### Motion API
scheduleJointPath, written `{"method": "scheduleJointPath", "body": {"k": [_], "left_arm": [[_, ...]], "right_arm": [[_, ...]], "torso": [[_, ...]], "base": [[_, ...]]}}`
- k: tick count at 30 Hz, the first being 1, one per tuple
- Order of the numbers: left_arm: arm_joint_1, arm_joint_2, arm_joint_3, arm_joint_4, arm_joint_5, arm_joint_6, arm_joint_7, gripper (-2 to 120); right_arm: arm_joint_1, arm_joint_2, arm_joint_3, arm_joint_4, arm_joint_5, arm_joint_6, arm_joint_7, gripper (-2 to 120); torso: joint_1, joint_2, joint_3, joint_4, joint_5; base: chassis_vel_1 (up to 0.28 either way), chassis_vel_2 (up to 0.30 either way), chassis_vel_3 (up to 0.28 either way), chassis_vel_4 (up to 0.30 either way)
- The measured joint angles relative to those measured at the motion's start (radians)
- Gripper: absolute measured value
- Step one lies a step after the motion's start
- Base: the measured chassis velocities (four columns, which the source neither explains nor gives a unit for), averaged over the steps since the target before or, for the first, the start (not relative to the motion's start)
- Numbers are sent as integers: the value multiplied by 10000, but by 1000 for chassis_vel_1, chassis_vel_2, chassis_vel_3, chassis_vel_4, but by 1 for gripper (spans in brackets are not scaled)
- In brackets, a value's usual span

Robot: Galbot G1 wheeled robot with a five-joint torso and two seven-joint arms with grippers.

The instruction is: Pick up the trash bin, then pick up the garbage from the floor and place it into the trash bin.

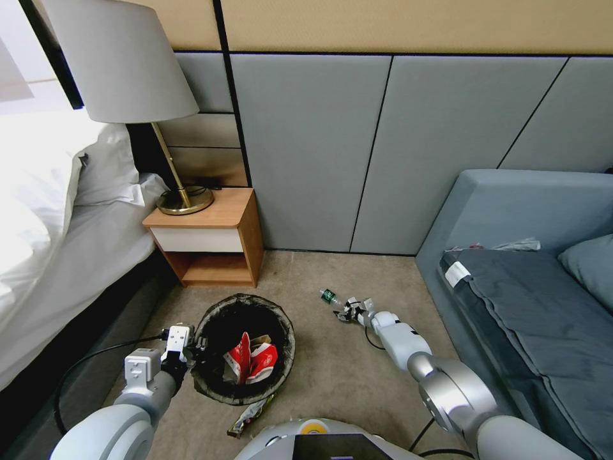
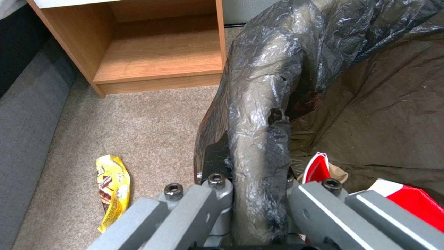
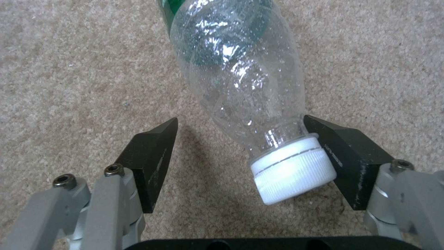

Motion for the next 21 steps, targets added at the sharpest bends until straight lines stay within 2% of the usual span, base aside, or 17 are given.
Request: {"method": "scheduleJointPath", "body": {"k": [12, 21], "left_arm": [[-4, -28, 14, 0, 20, 0, 24, 2], [-12, -21, 17, 0, 19, 2, 44, 2]], "right_arm": [[99, -26, -24, 48, -28, 41, -10, 72], [95, -26, -25, 48, -47, 49, -42, 59]], "torso": [[0, 0, 0, 0, 0], [0, 0, 0, 0, 0]], "base": [[0, 0, 0, 0], [0, 0, 0, 0]]}}
